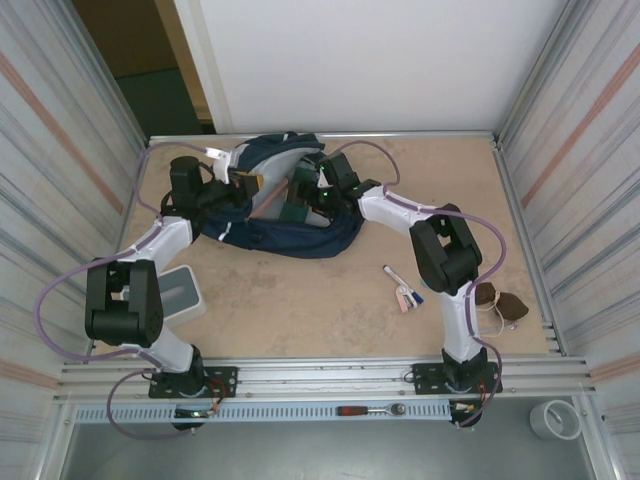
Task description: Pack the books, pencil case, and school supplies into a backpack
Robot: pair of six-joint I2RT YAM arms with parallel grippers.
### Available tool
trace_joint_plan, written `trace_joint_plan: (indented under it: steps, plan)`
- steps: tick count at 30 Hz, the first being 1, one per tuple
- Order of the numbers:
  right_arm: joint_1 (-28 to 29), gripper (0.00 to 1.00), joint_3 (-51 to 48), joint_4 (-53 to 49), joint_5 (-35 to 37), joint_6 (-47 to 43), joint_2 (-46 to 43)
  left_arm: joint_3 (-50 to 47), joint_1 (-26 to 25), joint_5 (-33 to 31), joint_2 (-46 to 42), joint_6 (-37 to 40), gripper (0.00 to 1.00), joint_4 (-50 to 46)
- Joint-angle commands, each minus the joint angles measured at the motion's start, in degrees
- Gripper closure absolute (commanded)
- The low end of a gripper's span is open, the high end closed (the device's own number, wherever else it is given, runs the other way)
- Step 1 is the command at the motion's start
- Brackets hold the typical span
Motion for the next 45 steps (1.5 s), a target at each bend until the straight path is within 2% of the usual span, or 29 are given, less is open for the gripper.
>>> trace_joint_plan:
  steps: [1,5,8,12,17,19,23,27,34,38,42,45]
  plan:
    - [-0.2,0.33,0.9,0.8,-1.2,-1.2,1.5,2.2,-0.6,0.9,-0.3,-0.3,0.87,0.0]
    - [0.1,0.46,2.4,1.2,-2.0,-0.7,4.4,2.2,-0.6,0.8,-0.3,-0.2,0.87,0.0]
    - [1.2,0.49,6.0,0.8,-4.5,-1.8,5.8,2.4,-0.7,0.8,0.1,-0.3,0.87,0.0]
    - [1.3,0.47,6.5,0.5,-7.2,-3.7,4.0,2.5,-0.8,0.8,-0.1,-0.2,0.87,-0.4]
    - [-1.0,0.38,-3.9,1.4,-6.2,-6.7,-7.3,2.4,-0.8,0.6,0.0,0.0,0.85,-0.5]
    - [-2.2,0.34,-8.9,0.2,-3.3,-8.4,-12.7,2.6,-0.9,0.7,0.4,-0.1,0.85,-0.4]
    - [-4.8,0.25,-18.8,-3.7,9.3,-10.8,-22.5,2.8,-1.2,0.7,0.8,0.2,0.84,-0.9]
    - [-6.8,0.26,-22.4,-4.4,13.9,-9.4,-23.5,3.0,-1.6,0.2,1.1,0.6,0.84,-1.3]
    - [-6.3,0.47,-15.5,-4.3,12.7,-9.2,-13.6,3.2,-2.7,-0.7,1.4,1.9,0.84,-3.2]
    - [-5.7,0.59,-11.6,-6.9,16.6,-11.2,-9.7,3.2,-3.1,-0.9,1.4,2.3,0.84,-4.3]
    - [-5.6,0.78,-12.4,-6.4,16.8,-12.3,-11.7,2.8,-4.0,-1.5,0.0,2.2,0.84,-6.1]
    - [-6.2,0.87,-14.2,-5.3,13.5,-12.5,-16.0,1.1,-7.4,-4.7,-2.8,5.5,0.84,-8.9]
